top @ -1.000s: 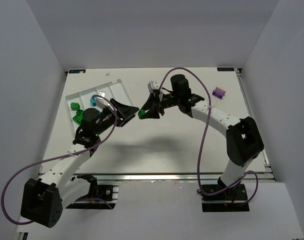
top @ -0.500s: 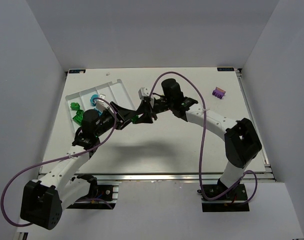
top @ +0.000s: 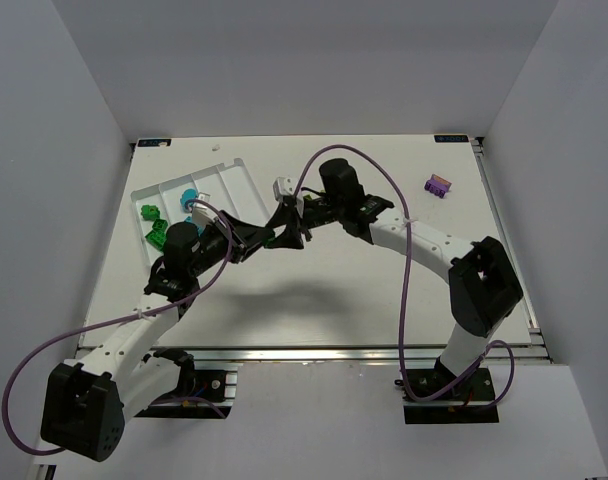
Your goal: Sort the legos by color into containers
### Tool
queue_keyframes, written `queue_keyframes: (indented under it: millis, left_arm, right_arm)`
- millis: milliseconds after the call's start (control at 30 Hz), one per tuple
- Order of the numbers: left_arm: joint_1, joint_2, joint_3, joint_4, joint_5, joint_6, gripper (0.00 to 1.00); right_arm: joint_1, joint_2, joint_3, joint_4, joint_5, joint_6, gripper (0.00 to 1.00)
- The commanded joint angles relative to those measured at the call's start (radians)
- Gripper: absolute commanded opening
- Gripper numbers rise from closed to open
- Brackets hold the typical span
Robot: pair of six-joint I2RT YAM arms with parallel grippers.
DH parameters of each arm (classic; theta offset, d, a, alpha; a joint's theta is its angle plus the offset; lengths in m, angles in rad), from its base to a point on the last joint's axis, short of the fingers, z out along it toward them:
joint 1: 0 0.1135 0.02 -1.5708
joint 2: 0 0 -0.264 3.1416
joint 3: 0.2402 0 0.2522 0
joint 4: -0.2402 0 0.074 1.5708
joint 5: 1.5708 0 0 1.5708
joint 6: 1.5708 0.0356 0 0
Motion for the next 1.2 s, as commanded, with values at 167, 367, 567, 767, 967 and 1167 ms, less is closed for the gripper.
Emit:
queue_keyframes:
  millis: [167,367,567,767,967,1167]
  left_arm:
    - [-0.004,-0.053,0.052,-0.128,-0.034,0.084,0.13]
    - [0.157,-0.046,0.147,-0.416,-0.13,0.207,0.04]
    - [0.441,0.1,0.33,-0.75,-0.361,0.432,0.0]
    - [0.566,0.339,0.45,-0.734,-0.573,0.535,0.0]
    - [0.586,0.549,0.558,-0.672,-0.659,0.587,0.0]
    - [0.589,0.693,0.674,-0.671,-0.673,0.639,0.41]
  right_arm:
    - [0.002,-0.04,-0.001,0.009,0.159,-0.023,0.89]
    - [-0.05,-0.092,-0.081,-0.041,0.358,-0.065,0.89]
    - [-0.208,-0.107,-0.103,-0.211,0.228,-0.093,0.37]
    - [-0.34,-0.107,-0.069,-0.296,0.2,-0.039,0.0]
    - [-0.425,-0.133,-0.064,-0.321,0.263,-0.075,0.28]
    - [-0.544,-0.141,-0.085,-0.255,0.413,-0.089,0.89]
